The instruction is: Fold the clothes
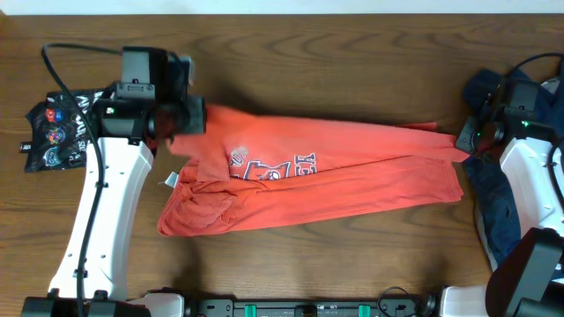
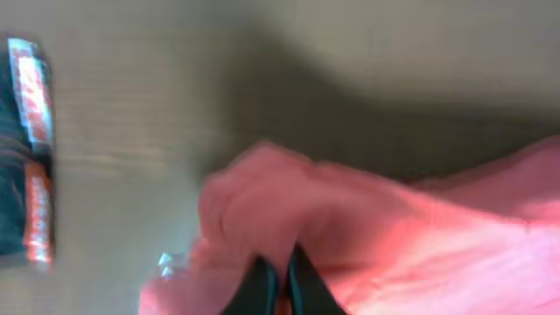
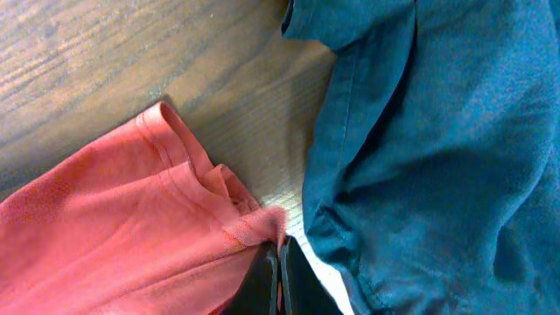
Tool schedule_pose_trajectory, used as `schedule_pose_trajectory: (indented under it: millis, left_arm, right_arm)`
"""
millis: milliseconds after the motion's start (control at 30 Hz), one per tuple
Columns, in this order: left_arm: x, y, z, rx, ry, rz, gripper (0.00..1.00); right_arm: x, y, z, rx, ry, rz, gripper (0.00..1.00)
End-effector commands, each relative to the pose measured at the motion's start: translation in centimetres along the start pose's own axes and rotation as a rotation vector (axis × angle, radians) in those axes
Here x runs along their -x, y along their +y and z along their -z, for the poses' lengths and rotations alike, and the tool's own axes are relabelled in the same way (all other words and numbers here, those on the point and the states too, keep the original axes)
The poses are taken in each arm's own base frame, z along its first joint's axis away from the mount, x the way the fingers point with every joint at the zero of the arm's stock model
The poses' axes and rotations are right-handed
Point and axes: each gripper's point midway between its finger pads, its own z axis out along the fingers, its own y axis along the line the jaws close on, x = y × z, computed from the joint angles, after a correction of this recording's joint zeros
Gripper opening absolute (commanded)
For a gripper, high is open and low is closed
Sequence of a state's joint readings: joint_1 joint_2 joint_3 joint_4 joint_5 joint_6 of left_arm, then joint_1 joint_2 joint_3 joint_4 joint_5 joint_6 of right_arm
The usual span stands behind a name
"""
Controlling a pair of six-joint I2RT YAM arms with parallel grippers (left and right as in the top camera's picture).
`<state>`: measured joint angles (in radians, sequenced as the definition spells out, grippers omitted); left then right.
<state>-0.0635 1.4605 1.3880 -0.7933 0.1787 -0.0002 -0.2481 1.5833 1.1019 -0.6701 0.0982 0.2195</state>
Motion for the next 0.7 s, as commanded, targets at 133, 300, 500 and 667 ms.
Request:
schedule_pose_trajectory:
  millis: [133,300,500,667]
  left_arm:
    - [11.6,0.8,2.8,0.065,-0.477,-0.047,0.06]
    - [10.8,0.1,2.2,0.044,-0.438,-0.055,0.06]
    - [5.2,0.9,-1.4,0.065,-0.187,-0.082,0.06]
    - [2.8,2.3,-2.6,0.134,-0.083,-0.106,0.06]
  right_arm:
    - [0.2,-1.3,-0.2,-0.058,-0.008,-0.021,0.01]
    - [0.2,-1.2,-0.2,-0.055,-0.007,-0.021,0.01]
    - [0.3,-1.2,-0.2,-0.054,-0.01,-0.021,0.01]
    - [0.3,-1.2,-0.2,-0.055,-0.009,-0.021,0.01]
